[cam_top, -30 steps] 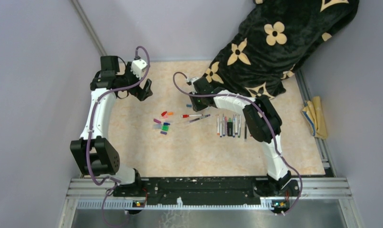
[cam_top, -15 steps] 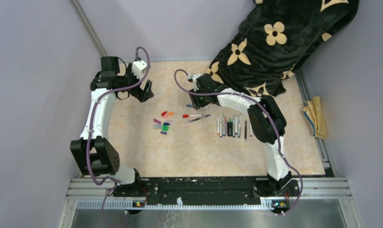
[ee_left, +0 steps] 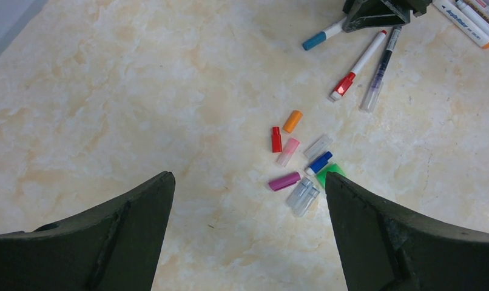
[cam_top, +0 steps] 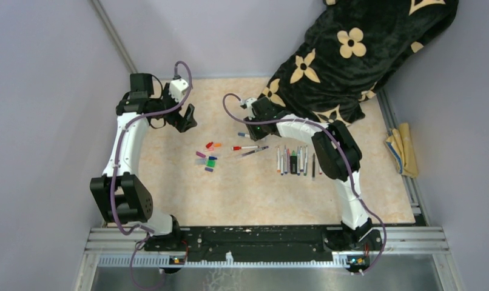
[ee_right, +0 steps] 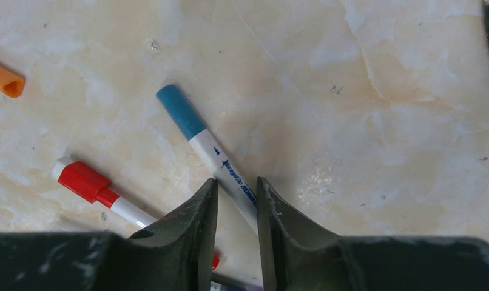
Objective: Open the pen caps
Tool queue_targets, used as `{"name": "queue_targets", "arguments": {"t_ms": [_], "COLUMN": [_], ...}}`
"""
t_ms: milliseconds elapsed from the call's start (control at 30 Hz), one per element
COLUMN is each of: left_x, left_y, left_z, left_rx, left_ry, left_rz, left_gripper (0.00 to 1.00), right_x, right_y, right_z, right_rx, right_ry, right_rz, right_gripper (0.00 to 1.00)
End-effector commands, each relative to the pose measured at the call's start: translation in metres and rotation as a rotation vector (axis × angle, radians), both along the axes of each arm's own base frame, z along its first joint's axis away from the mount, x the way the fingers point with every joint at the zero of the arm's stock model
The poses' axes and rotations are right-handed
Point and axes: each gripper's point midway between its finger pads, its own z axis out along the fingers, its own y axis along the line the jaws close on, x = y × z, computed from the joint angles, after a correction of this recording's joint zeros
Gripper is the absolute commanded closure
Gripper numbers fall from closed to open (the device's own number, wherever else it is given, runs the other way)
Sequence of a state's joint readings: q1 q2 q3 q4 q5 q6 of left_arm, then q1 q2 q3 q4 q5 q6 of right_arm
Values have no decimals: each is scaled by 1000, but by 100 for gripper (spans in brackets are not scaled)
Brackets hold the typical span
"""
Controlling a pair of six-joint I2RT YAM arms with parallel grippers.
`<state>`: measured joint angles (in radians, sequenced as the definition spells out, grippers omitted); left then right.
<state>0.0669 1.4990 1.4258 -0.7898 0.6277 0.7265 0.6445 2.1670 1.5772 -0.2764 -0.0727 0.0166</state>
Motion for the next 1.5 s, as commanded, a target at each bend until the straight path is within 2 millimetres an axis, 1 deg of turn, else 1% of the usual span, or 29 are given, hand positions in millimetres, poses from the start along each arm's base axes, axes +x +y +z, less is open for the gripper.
{"name": "queue_targets", "arguments": {"t_ms": [0, 100, 200, 267, 400, 500, 567, 633, 733, 867, 1000, 1067, 1133, 1300, 1467], "left_x": [-6, -14, -26, -36, -53, -63, -65, -66, -70, -73, -75, -78, -79, -96, -116], "left_y": [-10, -18, -27, -32, -39, -45, -49, -54, -67, -83, -94, -97, -99, -102, -108], "left_z": [-5, -10, -18, -25, -37, -39, -38, -36, -33, -34, -38, -38, -39, -53, -70], "left_rx": [-40, -70, -93, -103, -125, -114, -87, -51, 17, 137, 264, 298, 335, 410, 456], "left_ry": [32, 62, 91, 111, 138, 104, 66, 19, -37, -125, -227, -265, -292, -290, -254], "left_rz": [-46, -89, -178, -243, -339, -410, -440, -472, -531, -613, -695, -735, -772, -879, -960], "left_gripper": [1, 1, 1, 1, 1, 1, 1, 1, 1, 1, 1, 1, 1, 1, 9], "right_x": [0, 0, 1, 4, 11, 12, 6, -6, -32, -79, -127, -147, -163, -183, -190], "right_y": [-8, -10, -11, -13, -17, -15, -10, -1, 10, 21, 30, 34, 40, 54, 66], "right_z": [-4, -2, 3, 10, 41, 73, 96, 115, 131, 134, 126, 126, 132, 146, 153], "right_rx": [-15, -13, -8, 4, 58, 137, 203, 270, 365, 473, 501, 505, 533, 588, 626], "right_ry": [-18, -25, -33, -42, -80, -94, -92, -64, 30, 196, 328, 368, 392, 430, 459], "right_rz": [-9, -12, -16, -19, -38, -44, -29, 7, 65, 152, 239, 281, 319, 387, 421], "right_gripper": [74, 84, 100, 100, 100, 100, 100, 100, 100, 100, 100, 100, 100, 100, 100]}}
